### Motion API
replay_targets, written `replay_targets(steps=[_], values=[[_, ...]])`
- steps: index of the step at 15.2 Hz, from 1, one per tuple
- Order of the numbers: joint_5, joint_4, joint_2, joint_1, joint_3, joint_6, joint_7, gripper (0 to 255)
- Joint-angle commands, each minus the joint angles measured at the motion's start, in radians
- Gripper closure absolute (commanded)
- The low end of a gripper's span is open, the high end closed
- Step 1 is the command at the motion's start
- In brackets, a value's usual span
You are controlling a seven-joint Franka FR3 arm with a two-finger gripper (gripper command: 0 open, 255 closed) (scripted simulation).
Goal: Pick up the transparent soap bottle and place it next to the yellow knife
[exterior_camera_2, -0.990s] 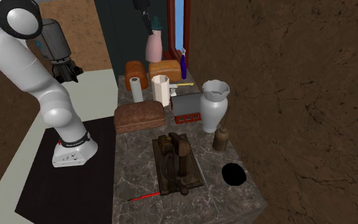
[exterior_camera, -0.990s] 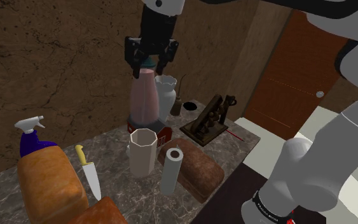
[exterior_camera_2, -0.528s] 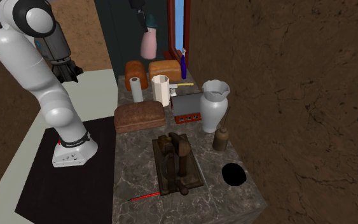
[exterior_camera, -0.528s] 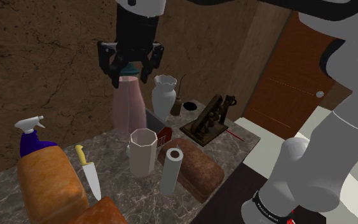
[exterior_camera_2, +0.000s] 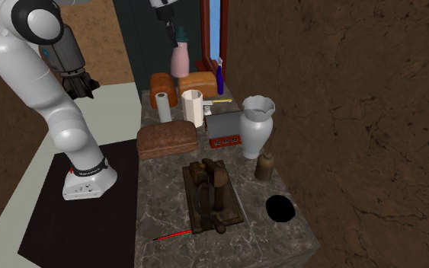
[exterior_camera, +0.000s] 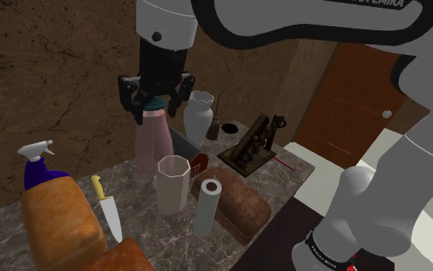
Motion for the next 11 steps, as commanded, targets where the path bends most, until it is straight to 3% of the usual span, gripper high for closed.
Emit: replay_targets(steps=[1,11], values=[[0.002,-0.037,-0.008,-0.001,-0.002,0.030,0.002,255],[0.000,-0.182,-0.019,0.000,-0.003,0.164,0.020,255]])
